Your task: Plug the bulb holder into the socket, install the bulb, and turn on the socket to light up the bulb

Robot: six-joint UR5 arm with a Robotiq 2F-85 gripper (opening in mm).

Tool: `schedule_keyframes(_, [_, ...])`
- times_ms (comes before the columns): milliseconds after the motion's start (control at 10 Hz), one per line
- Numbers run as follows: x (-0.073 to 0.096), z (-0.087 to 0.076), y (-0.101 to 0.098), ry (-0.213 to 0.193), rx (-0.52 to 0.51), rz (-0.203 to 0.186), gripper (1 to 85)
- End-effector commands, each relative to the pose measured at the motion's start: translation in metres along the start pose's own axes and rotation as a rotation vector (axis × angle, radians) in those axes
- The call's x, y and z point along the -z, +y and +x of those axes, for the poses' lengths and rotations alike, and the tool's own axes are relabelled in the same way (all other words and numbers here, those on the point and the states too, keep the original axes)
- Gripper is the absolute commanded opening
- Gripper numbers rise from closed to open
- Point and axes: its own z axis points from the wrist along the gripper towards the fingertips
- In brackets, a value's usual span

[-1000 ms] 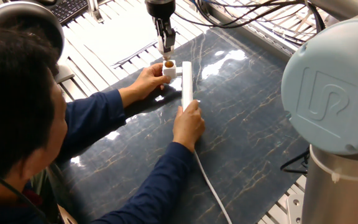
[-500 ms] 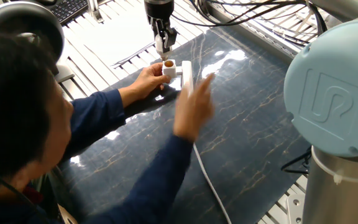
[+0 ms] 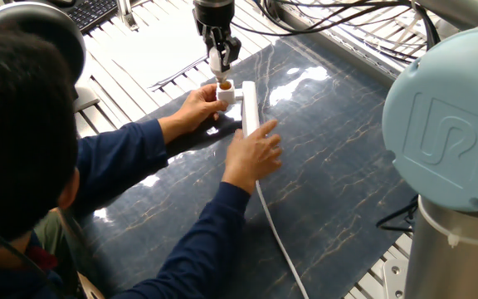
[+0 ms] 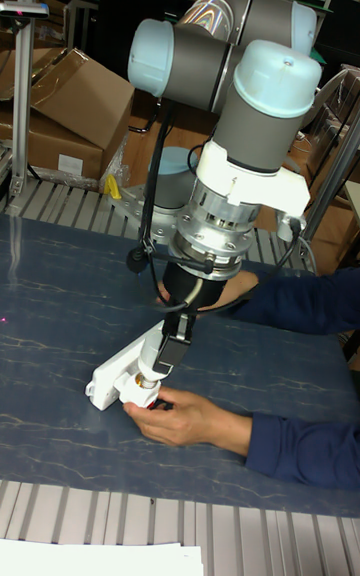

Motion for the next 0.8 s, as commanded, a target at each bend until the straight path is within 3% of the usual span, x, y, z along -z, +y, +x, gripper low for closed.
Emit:
schedule_keyframes(0, [-0.0010, 0.0002, 0.0063, -0.017, 0.034, -0.014, 1.0])
schedule_keyframes(700, [-0.0075, 0.0058, 0.0107, -0.017, 0.060, -0.026, 1.0])
